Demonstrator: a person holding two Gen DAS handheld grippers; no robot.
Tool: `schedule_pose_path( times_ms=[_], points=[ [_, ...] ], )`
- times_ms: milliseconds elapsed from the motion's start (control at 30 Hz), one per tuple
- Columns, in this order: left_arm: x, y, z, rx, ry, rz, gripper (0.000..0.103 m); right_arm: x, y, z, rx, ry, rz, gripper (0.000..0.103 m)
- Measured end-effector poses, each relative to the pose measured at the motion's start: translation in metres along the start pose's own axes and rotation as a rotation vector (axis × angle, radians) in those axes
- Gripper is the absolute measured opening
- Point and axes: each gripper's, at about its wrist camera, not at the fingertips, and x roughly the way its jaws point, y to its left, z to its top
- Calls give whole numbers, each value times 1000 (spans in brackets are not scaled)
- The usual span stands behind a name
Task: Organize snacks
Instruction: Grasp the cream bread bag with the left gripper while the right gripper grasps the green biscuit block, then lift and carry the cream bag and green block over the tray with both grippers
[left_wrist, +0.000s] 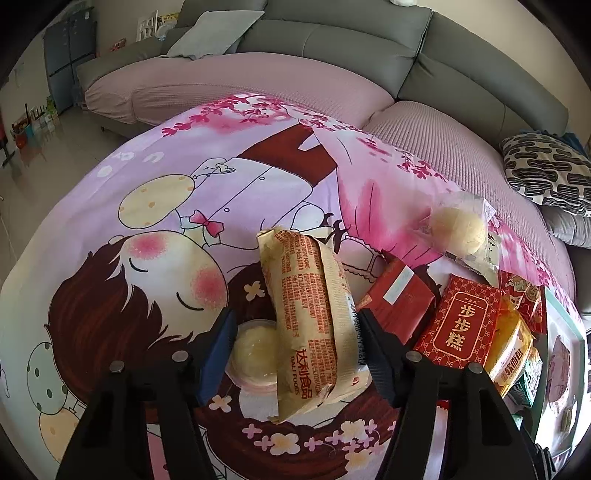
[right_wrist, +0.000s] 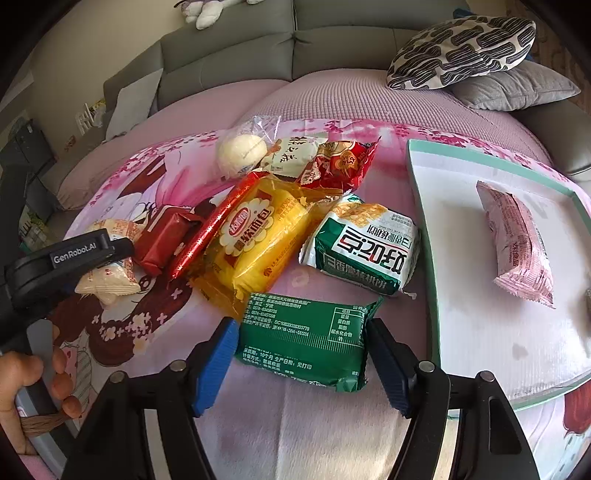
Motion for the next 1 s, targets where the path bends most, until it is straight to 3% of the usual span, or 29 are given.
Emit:
schedule_pose_path(
  times_ms=[200, 267, 300, 833, 1000],
  points=[
    [-10, 3, 3, -19, -25, -43, 56, -4, -2, 1, 11, -14, 6, 64],
    [-15, 4, 4, -27, -41, -67, 41, -7, -4, 2, 13, -26, -4, 56],
    [-15, 4, 5, -31, -39, -74, 40, -8, -5, 2, 15, -25, -1, 55],
    [-21, -8, 0, 1, -28, -104, 35, -8, -10, 0, 32, -19, 18, 55],
    [-27, -13, 0, 15, -34, -125, 33, -3, -3, -1, 12, -10, 24, 70]
  ],
)
